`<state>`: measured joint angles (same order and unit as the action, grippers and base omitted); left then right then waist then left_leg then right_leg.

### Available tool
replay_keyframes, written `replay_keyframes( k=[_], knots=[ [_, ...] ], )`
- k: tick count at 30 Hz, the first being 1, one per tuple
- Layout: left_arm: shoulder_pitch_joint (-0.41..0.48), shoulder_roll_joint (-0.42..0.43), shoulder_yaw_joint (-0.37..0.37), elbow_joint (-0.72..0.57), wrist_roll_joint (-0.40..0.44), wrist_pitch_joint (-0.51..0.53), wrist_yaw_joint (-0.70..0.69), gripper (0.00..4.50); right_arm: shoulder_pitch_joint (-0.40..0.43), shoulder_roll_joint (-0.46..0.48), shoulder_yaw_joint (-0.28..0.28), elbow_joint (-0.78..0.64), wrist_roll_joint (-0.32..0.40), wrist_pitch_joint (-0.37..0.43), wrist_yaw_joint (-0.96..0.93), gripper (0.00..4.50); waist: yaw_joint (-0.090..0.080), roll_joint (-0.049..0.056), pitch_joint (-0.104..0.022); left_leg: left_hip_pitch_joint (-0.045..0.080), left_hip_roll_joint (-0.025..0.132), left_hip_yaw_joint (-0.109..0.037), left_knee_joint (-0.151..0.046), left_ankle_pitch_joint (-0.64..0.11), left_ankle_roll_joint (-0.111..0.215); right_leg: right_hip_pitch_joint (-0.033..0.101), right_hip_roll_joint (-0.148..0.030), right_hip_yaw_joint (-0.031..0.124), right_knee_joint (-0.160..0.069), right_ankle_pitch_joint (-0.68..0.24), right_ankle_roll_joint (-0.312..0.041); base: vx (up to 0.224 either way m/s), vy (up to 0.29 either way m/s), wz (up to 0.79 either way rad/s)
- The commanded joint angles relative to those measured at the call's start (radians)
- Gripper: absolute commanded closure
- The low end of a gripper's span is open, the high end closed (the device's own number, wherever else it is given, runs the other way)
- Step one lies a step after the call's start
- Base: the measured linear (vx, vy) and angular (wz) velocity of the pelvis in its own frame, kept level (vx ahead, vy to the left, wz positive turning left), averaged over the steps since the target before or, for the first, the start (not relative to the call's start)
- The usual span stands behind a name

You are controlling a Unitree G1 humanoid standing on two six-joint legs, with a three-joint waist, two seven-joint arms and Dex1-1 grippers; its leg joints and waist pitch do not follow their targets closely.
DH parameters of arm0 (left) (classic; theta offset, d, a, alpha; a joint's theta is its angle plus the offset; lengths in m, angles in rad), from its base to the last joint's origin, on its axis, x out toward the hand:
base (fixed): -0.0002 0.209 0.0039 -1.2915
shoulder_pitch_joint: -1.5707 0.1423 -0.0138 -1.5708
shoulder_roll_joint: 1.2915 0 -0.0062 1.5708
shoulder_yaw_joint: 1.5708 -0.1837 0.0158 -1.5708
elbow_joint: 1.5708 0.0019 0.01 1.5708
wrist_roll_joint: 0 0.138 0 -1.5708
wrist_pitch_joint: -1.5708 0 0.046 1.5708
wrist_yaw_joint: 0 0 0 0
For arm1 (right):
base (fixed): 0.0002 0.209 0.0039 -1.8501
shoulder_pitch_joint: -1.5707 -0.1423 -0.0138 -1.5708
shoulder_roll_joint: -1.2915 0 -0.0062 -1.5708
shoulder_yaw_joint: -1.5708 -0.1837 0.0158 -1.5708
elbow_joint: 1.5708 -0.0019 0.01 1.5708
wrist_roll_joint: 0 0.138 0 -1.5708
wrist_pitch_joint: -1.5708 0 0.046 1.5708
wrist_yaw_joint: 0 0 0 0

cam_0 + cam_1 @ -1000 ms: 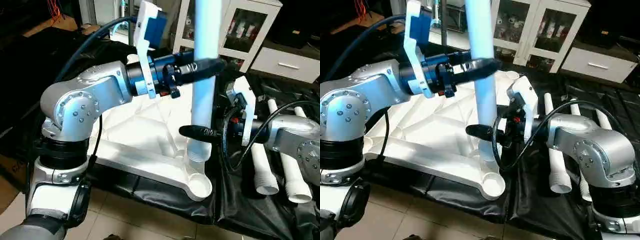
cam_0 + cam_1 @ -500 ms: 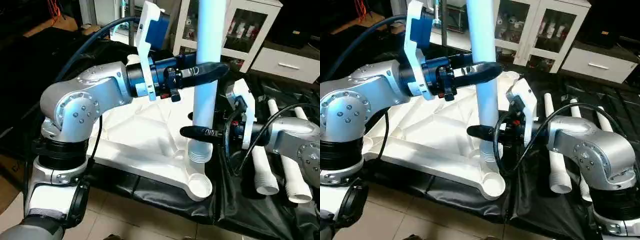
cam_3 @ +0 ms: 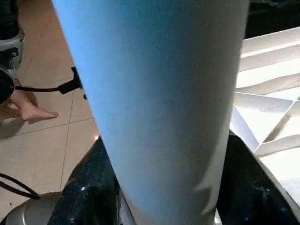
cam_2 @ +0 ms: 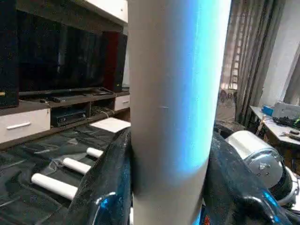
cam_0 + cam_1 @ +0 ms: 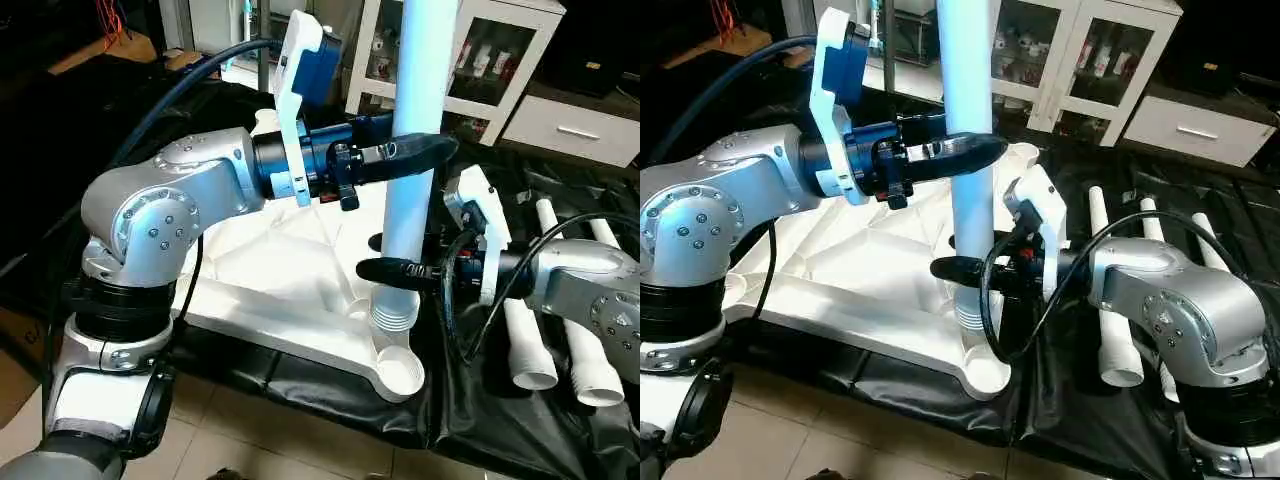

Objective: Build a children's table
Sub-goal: Pick table leg

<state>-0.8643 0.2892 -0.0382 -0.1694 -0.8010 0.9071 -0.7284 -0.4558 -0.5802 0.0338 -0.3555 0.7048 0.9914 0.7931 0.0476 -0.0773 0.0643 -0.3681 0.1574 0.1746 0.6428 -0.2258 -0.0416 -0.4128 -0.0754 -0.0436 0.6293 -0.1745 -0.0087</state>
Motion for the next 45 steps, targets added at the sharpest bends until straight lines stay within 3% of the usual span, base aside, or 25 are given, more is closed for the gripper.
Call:
replay_keyframes(
  k=[1, 12, 15, 18, 27, 31, 36, 40, 42, 44, 45],
  knots=[
    [-0.016, -0.021, -0.022, -0.03, -0.025, 0.004, -0.028, 2.77, 0.015, -0.001, -0.012, -0.003, -0.006, -0.013, -0.023, 2.48, 0.003, 0.01, -0.067, 0.01, 0.064, -0.021, -0.085, -0.064, -0.036, 0.057, -0.067, 0.047, -0.067, -0.177, -0.205, 0.0, 0.0, 0.0],
    [-0.009, -0.021, -0.029, -0.035, -0.023, 0.0, -0.032, 2.77, 0.028, 0.002, -0.008, -0.01, -0.018, -0.02, -0.034, 2.52, 0.007, 0.012, -0.067, 0.011, 0.064, -0.022, -0.086, -0.079, -0.043, 0.058, -0.066, 0.047, -0.067, -0.183, -0.202, 0.0, 0.0, 0.0],
    [-0.016, -0.026, -0.03, -0.013, -0.003, 0.01, -0.002, 2.07, 0.028, 0.003, -0.007, -0.008, -0.022, -0.025, -0.035, 2.52, 0.006, 0.01, -0.067, 0.011, 0.065, -0.022, -0.086, -0.08, -0.043, 0.058, -0.067, 0.047, -0.067, -0.179, -0.203, 0.0, 0.0, 0.0],
    [-0.018, -0.026, -0.016, -0.003, -0.019, 0.037, 0.01, 2.0, 0.027, 0.005, -0.006, -0.006, -0.025, -0.029, -0.037, 2.54, 0.007, 0.011, -0.068, 0.011, 0.064, -0.021, -0.085, -0.066, -0.041, 0.059, -0.066, 0.047, -0.064, -0.162, -0.208, 0.0, 0.0, 0.0],
    [-0.034, -0.024, 0.031, 0.008, -0.024, 0.034, 0.046, 1.24, 0.022, 0.015, -0.019, 0.002, -0.022, -0.036, -0.049, 2.61, 0.007, 0.008, -0.067, 0.01, 0.063, -0.021, -0.085, -0.075, -0.041, 0.058, -0.067, 0.047, -0.068, -0.187, -0.201, 0.0, 0.0, 0.0],
    [-0.05, -0.016, 0.065, 0.038, -0.005, 0.009, 0.065, 0.8, -0.008, 0.061, -0.063, 0.062, -0.053, -0.063, -0.138, 2.62, 0.007, 0.009, -0.067, 0.011, 0.061, -0.02, -0.085, -0.07, -0.045, 0.055, -0.066, 0.047, -0.069, -0.192, -0.197, 0.0, 0.0, 0.0],
    [-0.061, 0.005, 0.107, 0.08, 0.003, 0.009, 0.101, 0.8, -0.053, 0.112, -0.146, 0.16, -0.096, -0.113, -0.263, 2.63, 0.003, 0.012, -0.068, 0.012, 0.058, -0.019, -0.087, -0.09, -0.065, 0.053, -0.061, 0.044, -0.069, -0.208, -0.188, 0.0, 0.0, 0.0],
    [-0.055, 0.024, 0.125, 0.073, 0.009, 0.015, 0.114, 0.8, -0.063, 0.122, -0.18, 0.201, -0.146, -0.167, -0.345, 2.63, 0.003, 0.014, -0.071, 0.012, 0.058, -0.017, -0.087, -0.054, -0.065, 0.054, -0.059, 0.044, -0.061, -0.138, -0.195, 0.0, 0.0, 0.0],
    [-0.023, 0.081, 0.082, 0.042, 0.074, -0.042, 0.062, 0.8, -0.06, 0.125, -0.198, 0.208, -0.179, -0.204, -0.391, 2.64, 0.003, 0.016, -0.071, 0.011, 0.058, -0.017, -0.088, -0.049, -0.061, 0.056, -0.059, 0.044, -0.062, -0.136, -0.184, 0.0, 0.0, 0.0],
    [0.06, 0.205, -0.074, 0.005, 0.269, -0.165, 0.005, 0.8, -0.04, 0.142, -0.226, 0.179, -0.217, -0.271, -0.426, 2.64, 0.004, 0.014, -0.069, 0.011, 0.061, -0.02, -0.092, -0.052, -0.052, 0.056, -0.061, 0.045, -0.067, -0.152, -0.165, 0.0, 0.0, 0.0],
    [0.06, 0.205, -0.074, 0.005, 0.269, -0.165, 0.005, 0.8, -0.04, 0.142, -0.226, 0.179, -0.217, -0.271, -0.426, 2.64, -0.001, 0.019, -0.069, 0.012, 0.061, -0.018, -0.093, -0.061, -0.055, 0.055, -0.06, 0.047, -0.065, -0.168, -0.143, 0.0, 0.0, 0.0]
  ],
)
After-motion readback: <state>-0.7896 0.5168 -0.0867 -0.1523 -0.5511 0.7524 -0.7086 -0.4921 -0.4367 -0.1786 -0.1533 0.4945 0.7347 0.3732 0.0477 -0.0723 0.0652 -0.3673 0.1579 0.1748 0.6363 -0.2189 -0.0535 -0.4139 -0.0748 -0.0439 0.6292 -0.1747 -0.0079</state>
